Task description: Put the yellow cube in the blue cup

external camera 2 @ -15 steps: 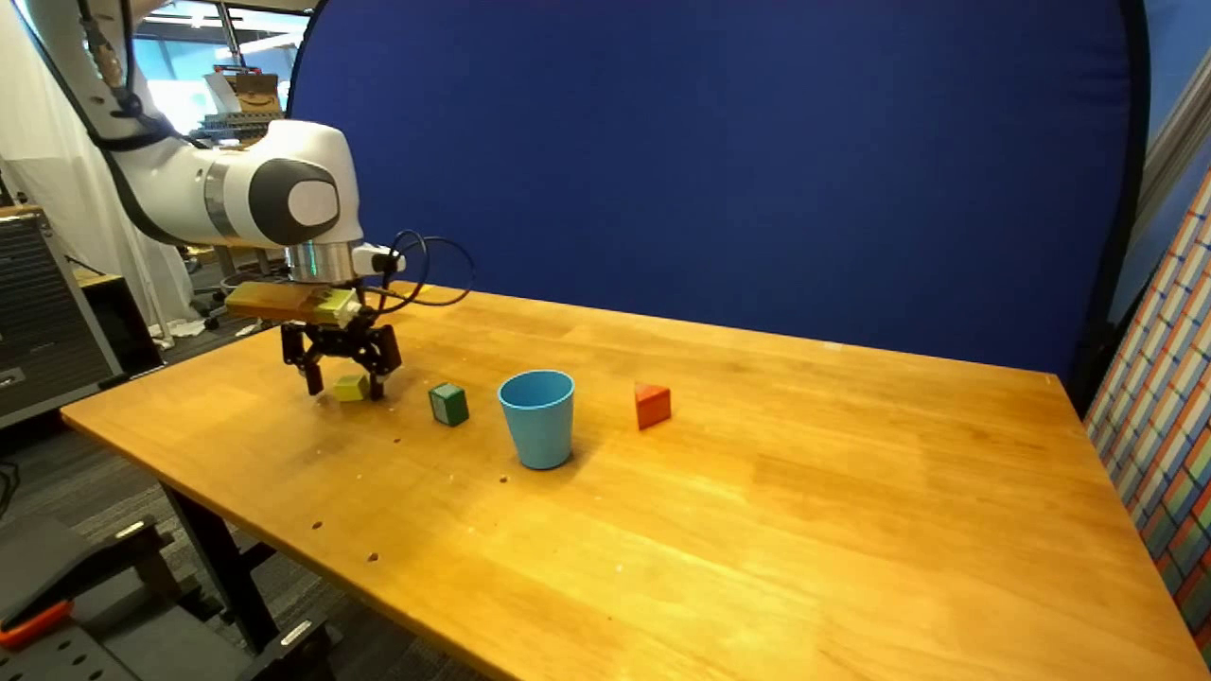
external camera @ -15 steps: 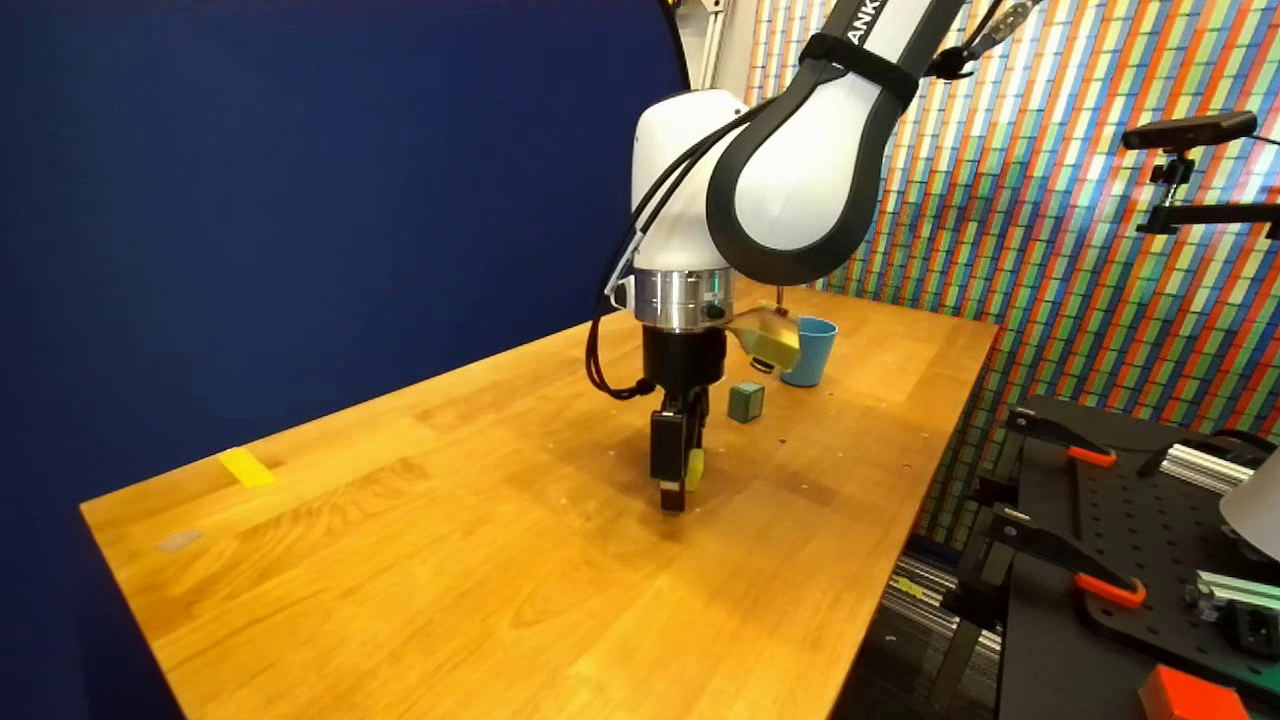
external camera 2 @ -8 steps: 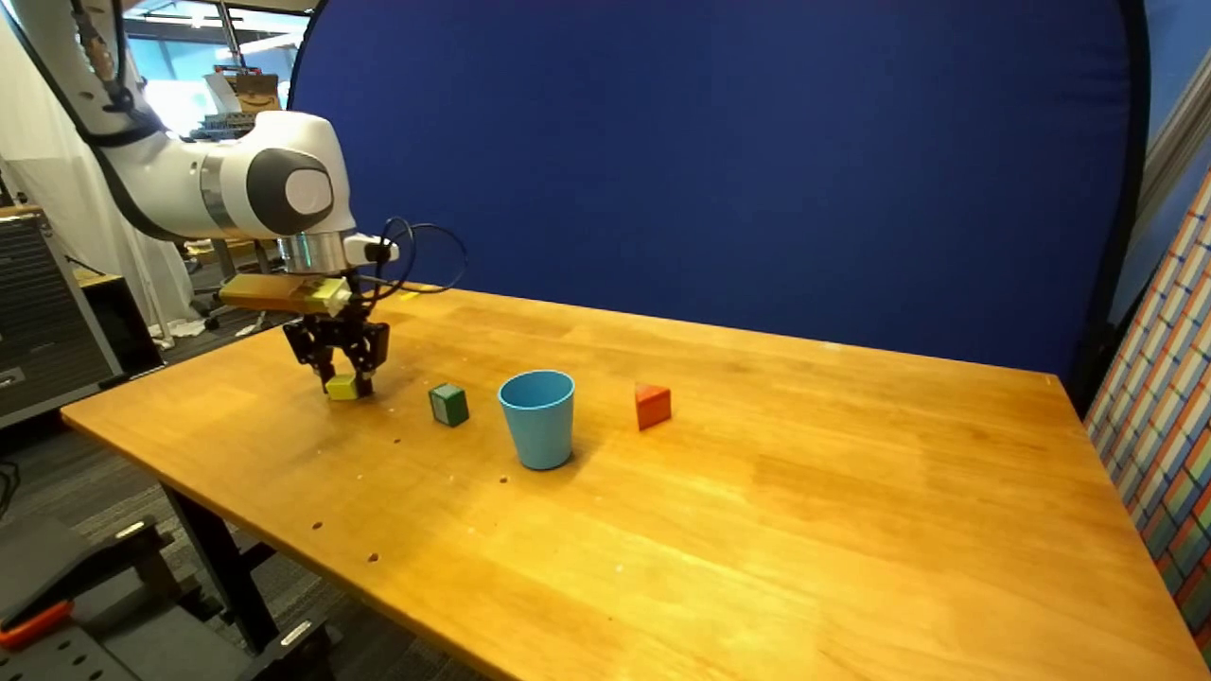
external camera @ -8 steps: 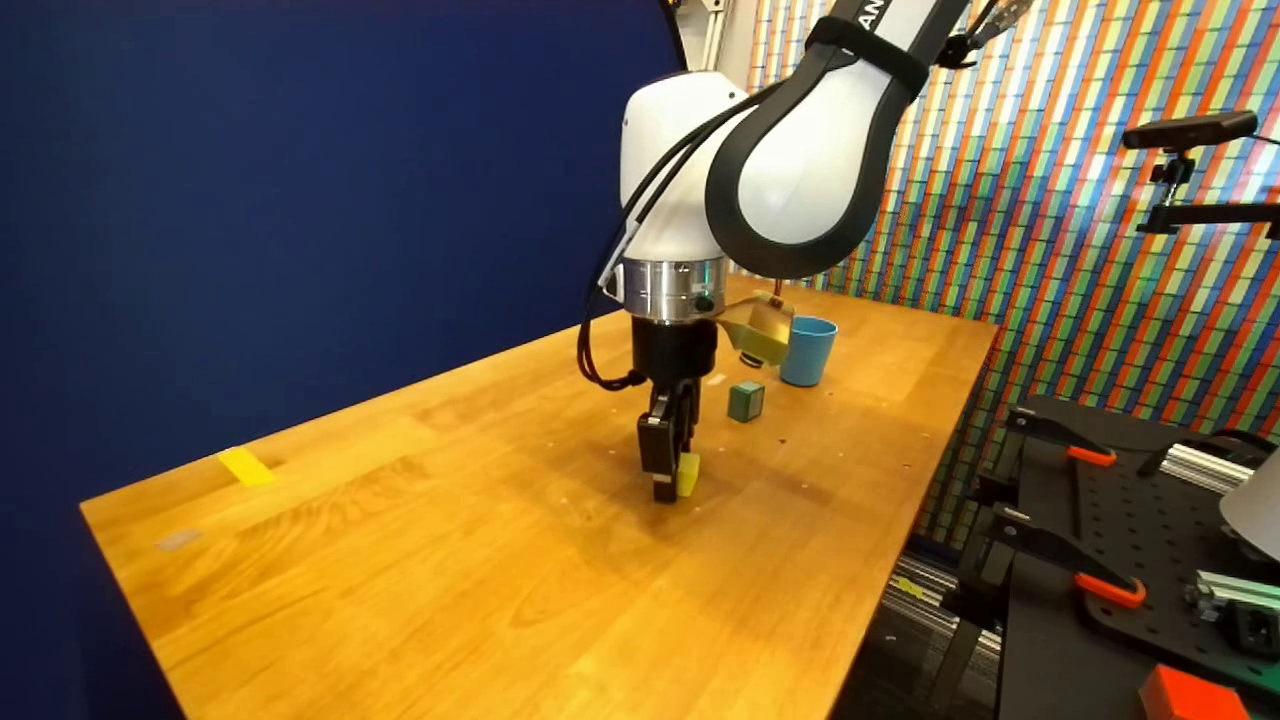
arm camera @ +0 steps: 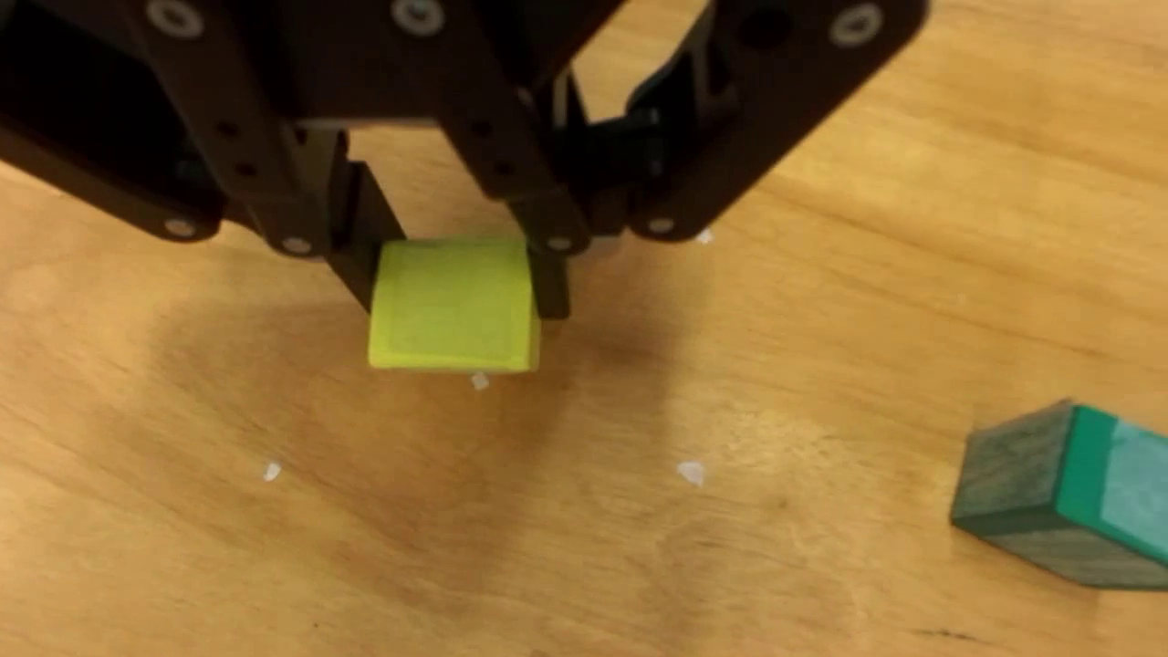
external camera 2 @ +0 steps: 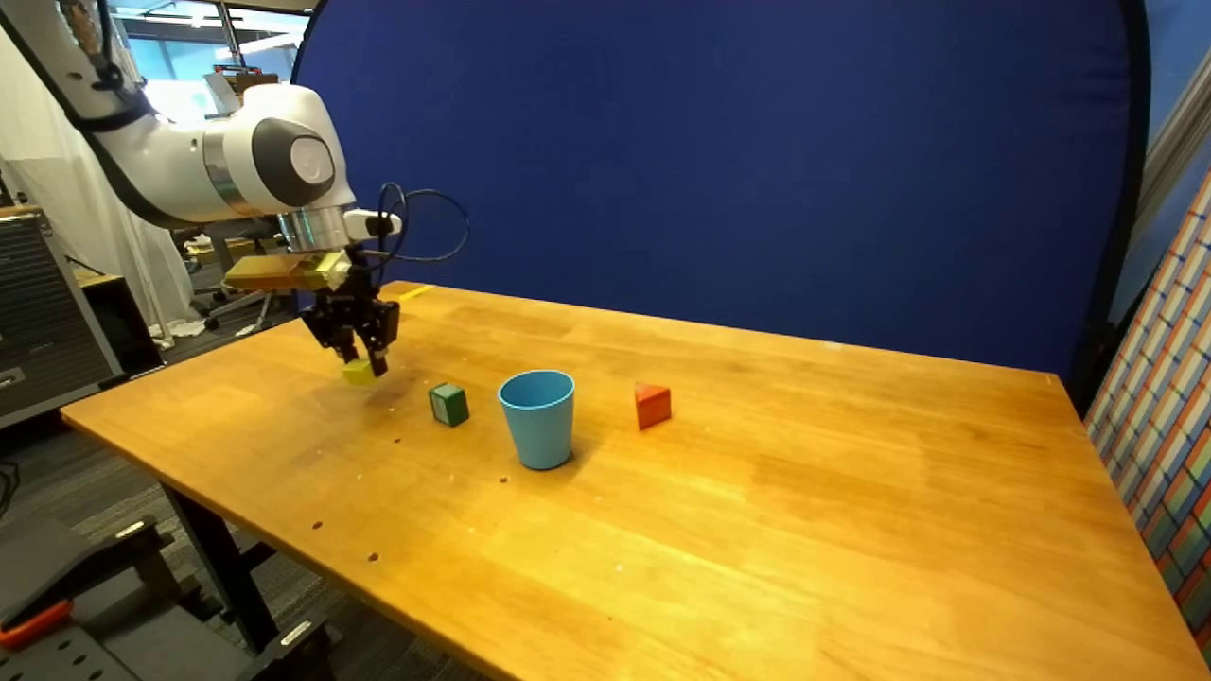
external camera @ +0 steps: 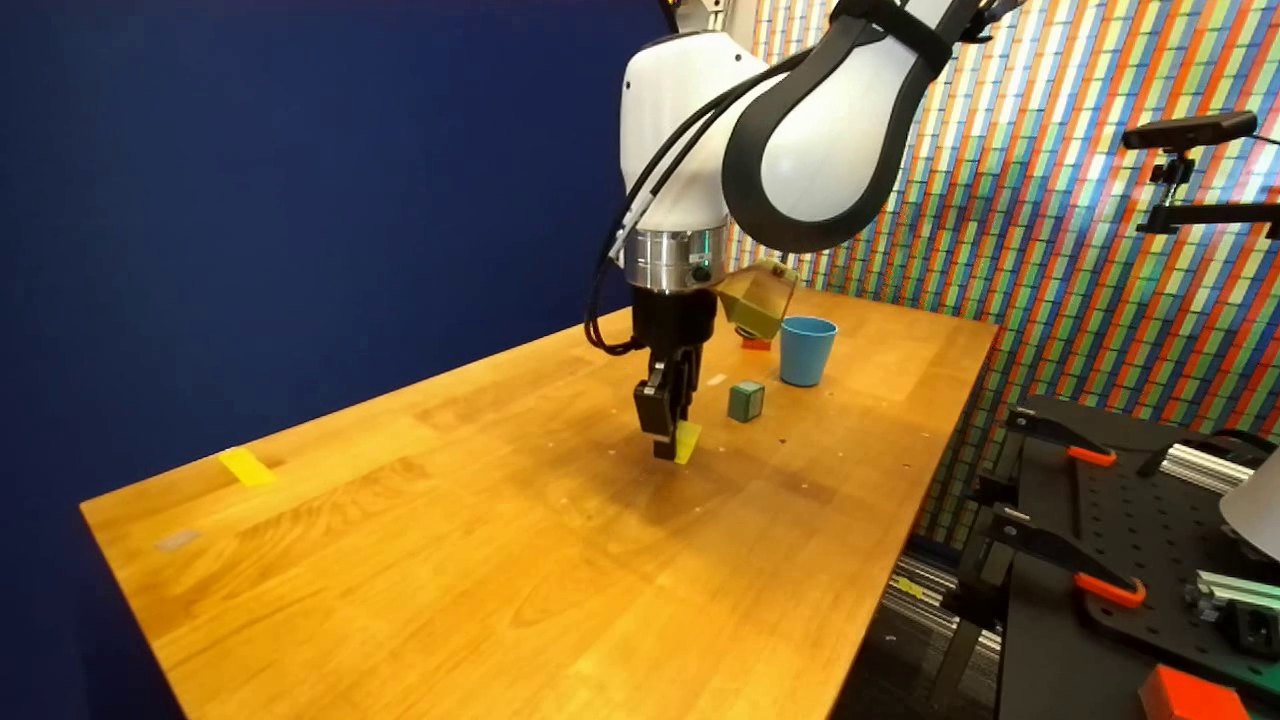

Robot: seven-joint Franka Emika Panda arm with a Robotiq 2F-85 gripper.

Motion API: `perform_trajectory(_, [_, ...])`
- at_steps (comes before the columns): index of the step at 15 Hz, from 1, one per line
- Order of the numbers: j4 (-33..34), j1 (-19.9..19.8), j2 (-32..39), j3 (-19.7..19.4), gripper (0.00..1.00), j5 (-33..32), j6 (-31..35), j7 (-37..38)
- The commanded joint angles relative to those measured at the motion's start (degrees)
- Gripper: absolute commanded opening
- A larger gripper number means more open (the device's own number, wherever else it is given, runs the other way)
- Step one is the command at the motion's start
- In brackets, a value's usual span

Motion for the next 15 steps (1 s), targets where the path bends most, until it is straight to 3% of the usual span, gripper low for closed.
perform_trajectory(1, [-1.2, 2.0, -6.0, -4.2, 0.14, -5.8, -2.1, 6.2])
perform_trajectory(5, [-0.8, 2.1, -10.2, -11.4, 0.14, -18.0, -2.5, 16.8])
perform_trajectory(8, [0.8, -0.2, -10.7, -15.6, 0.14, -26.5, -4.2, 24.5])
perform_trajectory(15, [2.3, -10.3, -10.0, -16.1, 0.14, -30.0, -8.9, 29.5])
